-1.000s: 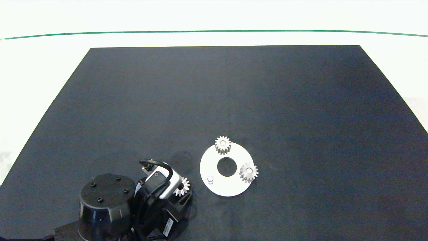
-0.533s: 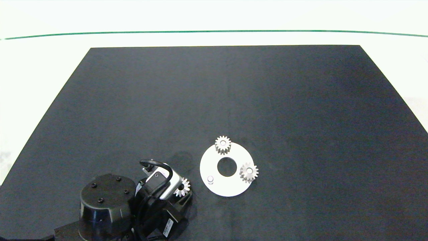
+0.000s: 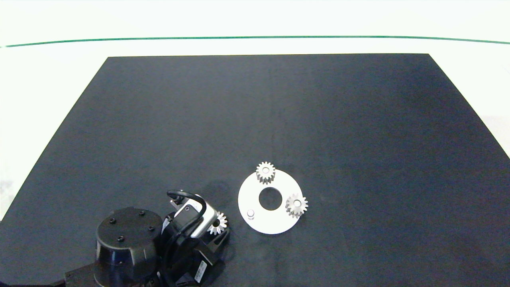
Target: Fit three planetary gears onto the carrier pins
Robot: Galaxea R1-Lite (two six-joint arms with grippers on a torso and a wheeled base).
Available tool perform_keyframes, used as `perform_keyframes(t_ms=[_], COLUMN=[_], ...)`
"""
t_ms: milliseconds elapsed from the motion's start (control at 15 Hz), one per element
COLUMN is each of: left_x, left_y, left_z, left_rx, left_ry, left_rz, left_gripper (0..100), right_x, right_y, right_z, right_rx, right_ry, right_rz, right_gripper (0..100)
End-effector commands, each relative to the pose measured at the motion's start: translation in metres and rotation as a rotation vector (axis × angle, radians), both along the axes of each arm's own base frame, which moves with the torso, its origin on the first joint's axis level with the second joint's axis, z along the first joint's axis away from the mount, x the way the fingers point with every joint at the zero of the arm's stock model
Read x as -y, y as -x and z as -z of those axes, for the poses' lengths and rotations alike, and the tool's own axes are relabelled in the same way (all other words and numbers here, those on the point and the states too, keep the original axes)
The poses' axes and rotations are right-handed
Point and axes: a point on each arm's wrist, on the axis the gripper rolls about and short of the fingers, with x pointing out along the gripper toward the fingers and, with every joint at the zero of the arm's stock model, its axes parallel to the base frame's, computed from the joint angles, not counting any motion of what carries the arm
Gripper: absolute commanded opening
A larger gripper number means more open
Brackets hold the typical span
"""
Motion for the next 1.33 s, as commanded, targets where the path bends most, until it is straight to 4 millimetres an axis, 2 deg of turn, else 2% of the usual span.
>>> perform_keyframes(t_ms=[67,400,800,1333], left_x=[0.0,0.003,0.014,0.031], left_y=[0.002,0.004,0.013,0.019], left_z=[-0.003,-0.02,-0.063,-0.056], left_rx=[0.011,0.052,0.066,0.07], left_ry=[0.008,0.032,0.044,0.01], left_rz=[0.005,0.02,0.075,0.072], left_gripper=[8,7,7,7], right_x=[0.0,0.0,0.0,0.0], right_y=[0.0,0.0,-0.001,0.0], right_z=[0.0,0.0,0.001,0.001], right_rx=[-0.003,-0.004,-0.007,-0.004], right_ry=[0.003,0.003,0.004,0.003], right_rz=[0.002,0.002,0.002,0.002], right_gripper=[100,100,100,100])
